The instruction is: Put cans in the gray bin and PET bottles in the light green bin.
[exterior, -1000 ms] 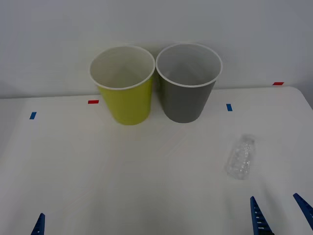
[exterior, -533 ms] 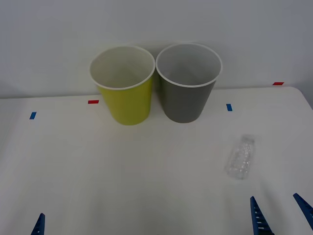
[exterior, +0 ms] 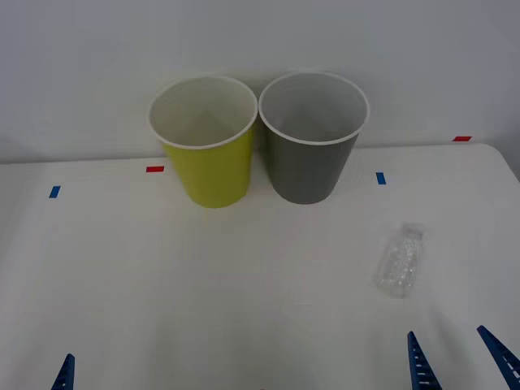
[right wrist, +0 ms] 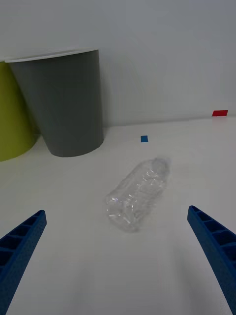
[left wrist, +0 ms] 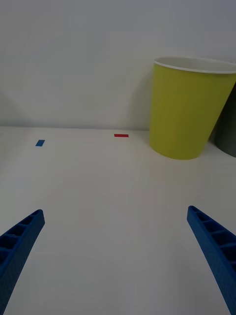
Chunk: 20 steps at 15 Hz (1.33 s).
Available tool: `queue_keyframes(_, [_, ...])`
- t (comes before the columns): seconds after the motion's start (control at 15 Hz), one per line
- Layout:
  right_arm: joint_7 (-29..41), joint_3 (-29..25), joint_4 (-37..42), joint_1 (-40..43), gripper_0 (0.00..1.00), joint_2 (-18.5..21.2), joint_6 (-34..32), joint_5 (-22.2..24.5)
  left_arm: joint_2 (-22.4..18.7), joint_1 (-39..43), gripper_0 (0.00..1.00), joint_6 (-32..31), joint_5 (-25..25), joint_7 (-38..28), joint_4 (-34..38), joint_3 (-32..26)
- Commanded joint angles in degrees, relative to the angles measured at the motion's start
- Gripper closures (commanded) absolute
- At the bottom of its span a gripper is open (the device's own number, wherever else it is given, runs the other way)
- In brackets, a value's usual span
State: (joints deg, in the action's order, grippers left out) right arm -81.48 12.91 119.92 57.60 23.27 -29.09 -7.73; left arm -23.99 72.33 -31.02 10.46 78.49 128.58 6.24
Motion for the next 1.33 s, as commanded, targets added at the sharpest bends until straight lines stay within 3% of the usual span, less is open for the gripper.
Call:
queue_keyframes(0.07, [-0.3,-0.4,0.3,0.0,0.00,0.0,0.4,0.3,0.0,0.0,0.00,0.0,0.0,0.0,0.0,0.0])
queue_keyframes(0.27, [-0.7,-0.6,4.5,0.1,0.00,-0.3,6.6,0.5,0.0,0.0,0.00,0.0,0.0,0.0,0.0,0.0])
queue_keyframes(0.53, [-0.3,-3.0,12.1,-1.3,0.00,-1.6,20.8,-0.1,0.0,0.0,0.00,0.0,0.0,0.0,0.0,0.0])
queue_keyframes(0.8, [1.3,-7.0,23.4,-5.4,0.00,-5.0,45.3,-0.6,0.0,0.0,0.00,0.0,0.0,0.0,0.0,0.0])
queue_keyframes(0.93, [6.9,-8.1,26.5,-8.5,0.00,-5.9,55.2,0.2,0.0,0.0,0.00,0.0,0.0,0.0,0.0,0.0])
queue_keyframes(1.13, [15.3,-8.0,29.4,-15.0,0.00,-5.7,69.8,6.3,0.0,0.0,0.00,0.0,0.0,0.0,0.0,0.0])
queue_keyframes(1.33, [20.4,-8.0,29.8,-24.5,0.00,-4.8,83.8,6.5,0.0,0.0,0.00,0.0,0.0,0.0,0.0,0.0])
